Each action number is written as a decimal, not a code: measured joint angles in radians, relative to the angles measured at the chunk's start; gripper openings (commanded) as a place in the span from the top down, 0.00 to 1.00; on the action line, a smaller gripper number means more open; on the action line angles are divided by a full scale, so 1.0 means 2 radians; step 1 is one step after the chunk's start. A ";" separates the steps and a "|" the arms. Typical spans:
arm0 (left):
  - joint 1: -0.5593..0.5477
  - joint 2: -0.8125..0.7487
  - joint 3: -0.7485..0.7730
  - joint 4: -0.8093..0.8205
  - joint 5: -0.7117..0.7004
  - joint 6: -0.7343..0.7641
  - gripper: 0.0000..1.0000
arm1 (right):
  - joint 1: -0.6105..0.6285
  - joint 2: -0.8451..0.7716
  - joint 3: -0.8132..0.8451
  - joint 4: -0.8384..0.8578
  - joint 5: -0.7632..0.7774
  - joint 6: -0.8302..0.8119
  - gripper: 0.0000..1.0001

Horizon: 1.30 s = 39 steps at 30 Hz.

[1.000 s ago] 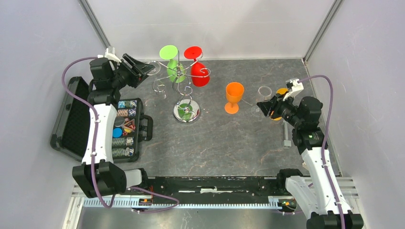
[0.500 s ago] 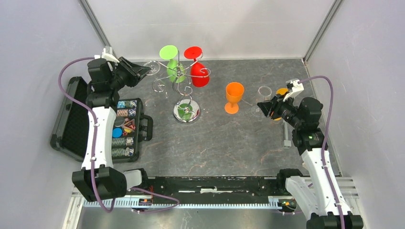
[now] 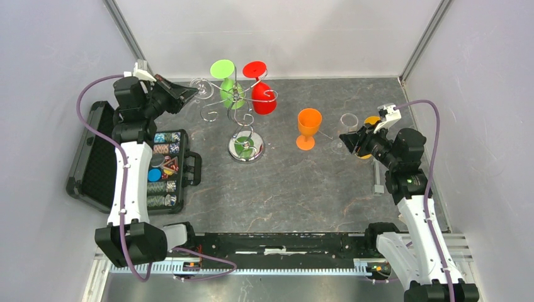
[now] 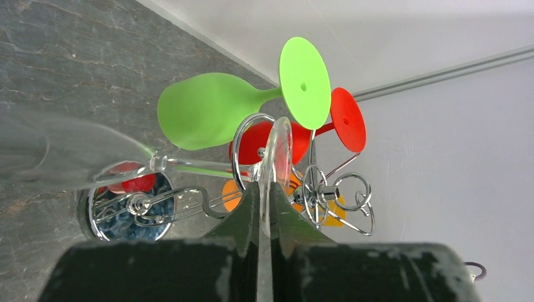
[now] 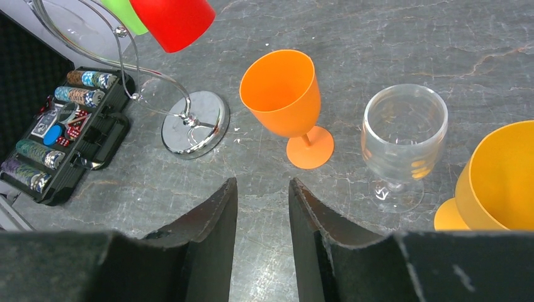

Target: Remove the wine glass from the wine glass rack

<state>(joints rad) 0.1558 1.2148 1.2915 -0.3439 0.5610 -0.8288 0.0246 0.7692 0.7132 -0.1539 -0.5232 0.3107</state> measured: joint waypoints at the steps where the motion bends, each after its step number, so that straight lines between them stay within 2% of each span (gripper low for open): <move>1: 0.000 0.000 0.001 0.001 0.000 -0.002 0.98 | 0.000 0.000 0.000 0.001 0.000 0.000 0.60; 11: 0.000 -0.002 0.002 0.016 -0.001 -0.044 0.98 | 0.000 -0.002 0.000 0.002 0.000 0.003 0.61; 19: 0.000 -0.015 0.002 0.039 -0.031 -0.075 0.98 | 0.000 -0.008 0.000 0.004 0.001 0.004 0.61; 22: 0.000 -0.014 0.001 0.056 -0.031 -0.085 0.98 | 0.000 -0.009 0.000 0.005 0.002 0.004 0.59; 28: 0.000 0.012 0.001 0.100 0.004 -0.108 0.98 | 0.000 -0.009 0.000 0.006 0.002 0.007 0.55; 39: 0.000 0.018 -0.008 0.111 0.078 -0.126 0.98 | 0.000 -0.010 0.000 0.006 0.002 0.013 0.53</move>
<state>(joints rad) 0.1558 1.2499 1.2751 -0.1215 0.7166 -1.0805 0.0246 0.7486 0.7132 -0.1425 -0.5194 0.3359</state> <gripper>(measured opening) 0.066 0.458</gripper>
